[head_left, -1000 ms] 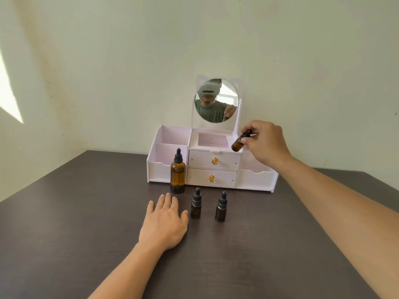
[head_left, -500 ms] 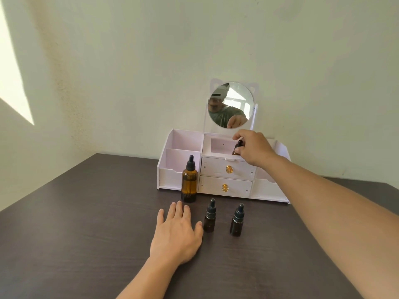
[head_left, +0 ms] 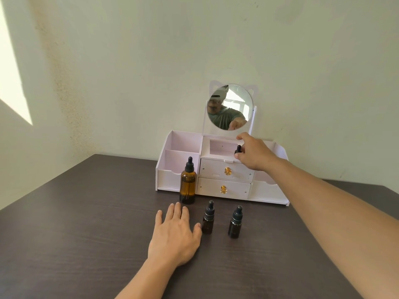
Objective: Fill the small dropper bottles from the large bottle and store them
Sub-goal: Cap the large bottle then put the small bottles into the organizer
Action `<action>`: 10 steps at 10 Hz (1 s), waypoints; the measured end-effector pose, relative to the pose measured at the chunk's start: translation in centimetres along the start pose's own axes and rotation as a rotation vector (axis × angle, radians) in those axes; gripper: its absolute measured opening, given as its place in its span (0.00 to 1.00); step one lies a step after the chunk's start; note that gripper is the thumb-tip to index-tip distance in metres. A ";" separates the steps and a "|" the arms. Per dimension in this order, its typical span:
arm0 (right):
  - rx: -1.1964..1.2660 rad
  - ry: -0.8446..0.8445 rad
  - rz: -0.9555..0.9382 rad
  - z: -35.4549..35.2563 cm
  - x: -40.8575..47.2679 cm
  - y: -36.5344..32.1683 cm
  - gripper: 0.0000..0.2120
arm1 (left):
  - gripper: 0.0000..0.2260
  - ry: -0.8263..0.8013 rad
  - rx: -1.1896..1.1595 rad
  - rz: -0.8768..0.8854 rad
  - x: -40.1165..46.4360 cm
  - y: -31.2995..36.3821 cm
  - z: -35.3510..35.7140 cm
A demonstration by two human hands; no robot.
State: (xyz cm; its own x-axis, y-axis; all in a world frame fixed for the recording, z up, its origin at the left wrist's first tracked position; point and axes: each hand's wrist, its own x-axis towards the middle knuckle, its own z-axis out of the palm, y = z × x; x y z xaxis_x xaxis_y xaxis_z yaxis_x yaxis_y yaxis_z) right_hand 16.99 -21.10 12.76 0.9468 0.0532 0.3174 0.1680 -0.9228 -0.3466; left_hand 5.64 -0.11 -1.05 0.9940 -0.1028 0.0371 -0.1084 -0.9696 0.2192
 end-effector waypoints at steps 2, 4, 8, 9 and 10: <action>0.008 0.087 -0.121 -2.0 -3.5 -0.9 0.21 | 0.30 0.006 -0.002 0.003 0.1 -0.1 0.0; -0.031 -0.423 -0.201 -3.2 -9.6 -2.1 0.16 | 0.30 0.000 0.008 0.008 0.1 -0.2 0.0; -0.099 -0.373 -0.202 -1.0 -11.6 -2.9 0.05 | 0.30 -0.003 0.011 0.003 -0.1 0.0 -0.1; -0.066 -0.260 -0.214 -3.1 -9.6 -3.7 0.05 | 0.30 -0.005 0.011 0.001 0.0 0.0 -0.1; -0.012 -0.018 -0.236 -5.6 -6.5 -4.7 0.06 | 0.30 -0.007 0.008 0.006 0.0 0.0 -0.1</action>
State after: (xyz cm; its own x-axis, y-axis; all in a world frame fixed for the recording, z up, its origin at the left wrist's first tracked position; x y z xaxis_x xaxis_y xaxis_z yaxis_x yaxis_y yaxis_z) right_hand 8.52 -19.27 17.23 0.8866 0.2744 0.3725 0.3817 -0.8887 -0.2540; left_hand 5.62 -0.06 -0.95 0.9934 -0.1103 0.0318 -0.1145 -0.9708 0.2107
